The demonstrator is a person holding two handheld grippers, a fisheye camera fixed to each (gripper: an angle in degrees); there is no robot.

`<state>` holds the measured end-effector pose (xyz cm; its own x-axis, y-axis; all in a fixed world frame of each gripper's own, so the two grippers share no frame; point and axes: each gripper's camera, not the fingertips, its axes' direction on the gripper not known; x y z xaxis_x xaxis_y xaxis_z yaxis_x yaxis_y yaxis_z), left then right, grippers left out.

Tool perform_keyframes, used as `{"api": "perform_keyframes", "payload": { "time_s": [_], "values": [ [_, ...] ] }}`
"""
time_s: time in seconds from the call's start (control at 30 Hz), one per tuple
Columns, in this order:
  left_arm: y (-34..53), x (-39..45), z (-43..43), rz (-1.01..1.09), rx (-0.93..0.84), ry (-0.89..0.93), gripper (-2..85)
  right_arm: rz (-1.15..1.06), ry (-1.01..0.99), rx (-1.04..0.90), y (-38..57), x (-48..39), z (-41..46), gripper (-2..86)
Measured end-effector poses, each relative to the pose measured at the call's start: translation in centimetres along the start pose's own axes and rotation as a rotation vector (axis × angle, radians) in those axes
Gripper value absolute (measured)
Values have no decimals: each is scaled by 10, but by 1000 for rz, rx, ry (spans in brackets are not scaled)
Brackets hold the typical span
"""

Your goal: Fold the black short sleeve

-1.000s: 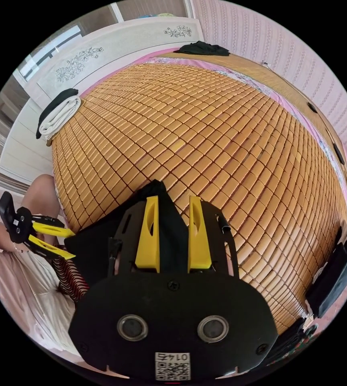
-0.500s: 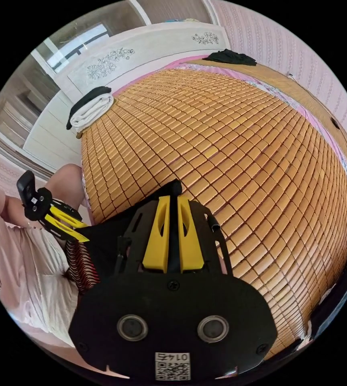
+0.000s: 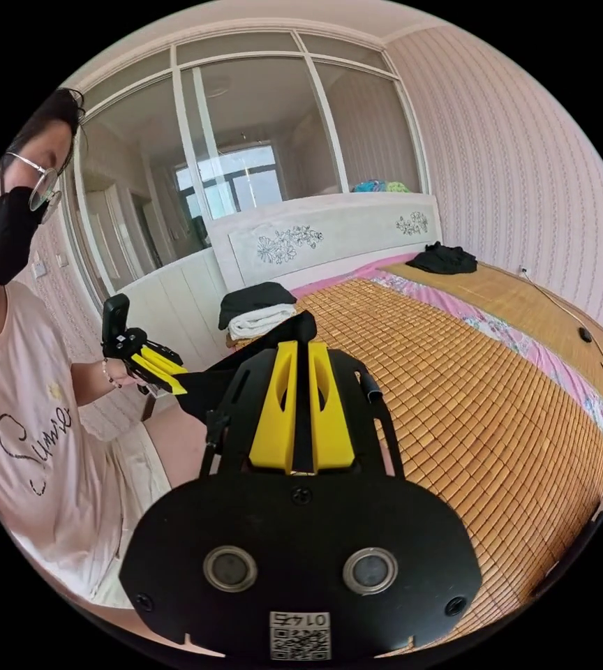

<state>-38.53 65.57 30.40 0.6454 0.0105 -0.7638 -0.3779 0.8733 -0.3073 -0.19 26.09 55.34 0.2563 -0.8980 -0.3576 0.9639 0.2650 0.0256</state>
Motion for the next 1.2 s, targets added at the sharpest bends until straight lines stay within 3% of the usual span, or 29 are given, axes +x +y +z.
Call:
{"api": "perform_keyframes", "payload": {
  "time_s": [0.27, 0.43, 0.53, 0.67, 0.87, 1.0, 1.07, 1.2],
  "values": [
    [54, -43, -119, -178, 156, -270, 38, -297, -131, -4, -142, -80, 110, 11],
    [52, -121, -192, -347, 194, -489, 54, -101, -114, -125, -280, -108, 247, 40],
    [67, -192, -214, -584, 193, -601, 83, -4, 21, -350, -305, -110, 326, 78],
    [108, -228, -210, -782, 189, -550, 83, -84, 105, -465, -255, -106, 352, 93],
    [148, -173, -140, -737, 65, -506, 73, -72, 166, -744, -57, -40, 283, 89],
    [127, -119, -89, -571, 20, -422, 60, 199, 320, -892, 75, -1, 161, 90],
    [98, -96, -67, -438, -24, -431, 42, 366, 398, -872, 112, 9, 101, 94],
    [8, -57, -5, -168, -100, -315, 5, 639, 737, -609, 163, 10, -42, 105]
  ]
}}
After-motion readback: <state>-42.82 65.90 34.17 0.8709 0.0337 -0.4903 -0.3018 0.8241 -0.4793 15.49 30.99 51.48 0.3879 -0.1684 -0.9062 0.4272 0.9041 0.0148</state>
